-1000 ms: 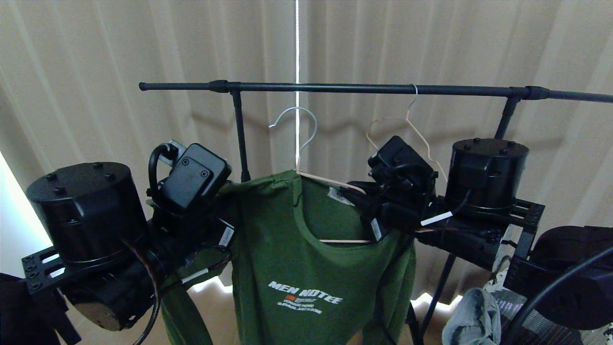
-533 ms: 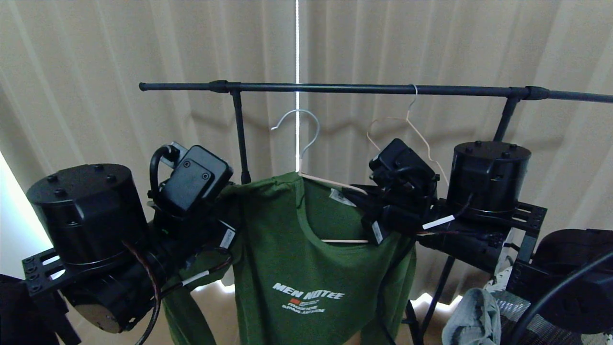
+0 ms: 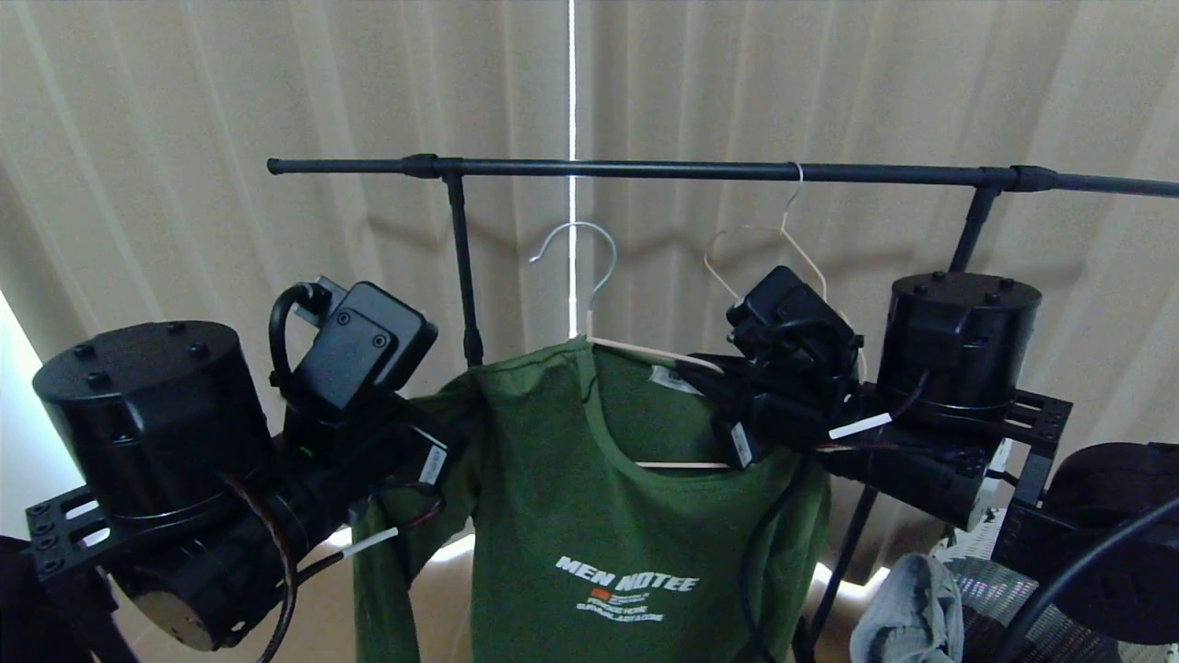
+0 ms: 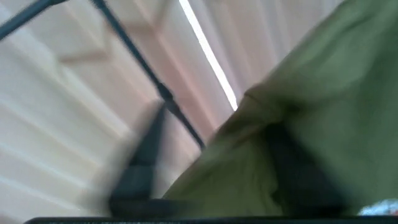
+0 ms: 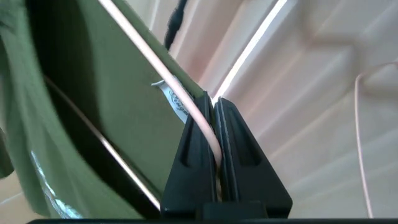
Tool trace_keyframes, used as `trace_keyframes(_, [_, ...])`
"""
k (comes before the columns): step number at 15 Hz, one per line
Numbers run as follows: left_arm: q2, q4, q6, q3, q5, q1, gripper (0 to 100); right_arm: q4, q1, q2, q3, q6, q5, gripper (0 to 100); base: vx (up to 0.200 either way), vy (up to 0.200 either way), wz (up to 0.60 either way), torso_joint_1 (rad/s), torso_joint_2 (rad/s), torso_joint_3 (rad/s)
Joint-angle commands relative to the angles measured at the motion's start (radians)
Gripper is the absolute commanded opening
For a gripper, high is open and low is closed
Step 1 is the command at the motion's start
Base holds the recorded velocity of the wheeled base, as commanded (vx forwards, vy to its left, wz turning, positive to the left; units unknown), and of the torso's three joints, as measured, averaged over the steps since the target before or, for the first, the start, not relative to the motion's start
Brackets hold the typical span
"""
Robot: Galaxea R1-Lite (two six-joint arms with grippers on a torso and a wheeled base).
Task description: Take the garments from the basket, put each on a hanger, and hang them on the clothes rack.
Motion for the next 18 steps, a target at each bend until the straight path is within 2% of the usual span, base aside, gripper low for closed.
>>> trace_keyframes(1, [-0.027,0.004,0.000,0.032,-0.011,-0.002,100,-0.002,-0.024,-0.023,0.018,-0.001,-0.002,0,0.000,0.000,0.00,0.000,0.00,0.000])
trace_keyframes(4, [-0.042,0.002,-0.003,0.053,-0.013,0.004,100,-0.001,-0.063,-0.063,0.051,-0.001,-0.002,0,0.000,0.000,0.00,0.000,0.00,0.000])
trace_keyframes(8, [-0.056,0.002,-0.043,0.096,-0.014,0.006,100,0.001,-0.128,-0.104,0.092,-0.001,-0.002,0,0.000,0.000,0.00,0.000,0.00,0.000])
trace_keyframes(11, [-0.050,0.012,-0.109,0.176,-0.037,0.041,100,-0.004,-0.180,-0.183,0.147,0.001,0.001,0,0.000,0.000,0.00,0.000,0.00,0.000])
trace_keyframes(14, [-0.030,0.013,-0.123,0.180,-0.175,0.131,100,-0.004,-0.188,-0.247,0.183,0.004,0.010,0,0.000,0.000,0.00,0.000,0.00,0.000])
trace_keyframes(18, [0.010,0.012,-0.119,0.159,-0.298,0.136,100,-0.004,-0.188,-0.289,0.189,0.006,0.016,0,0.000,0.000,0.00,0.000,0.00,0.000])
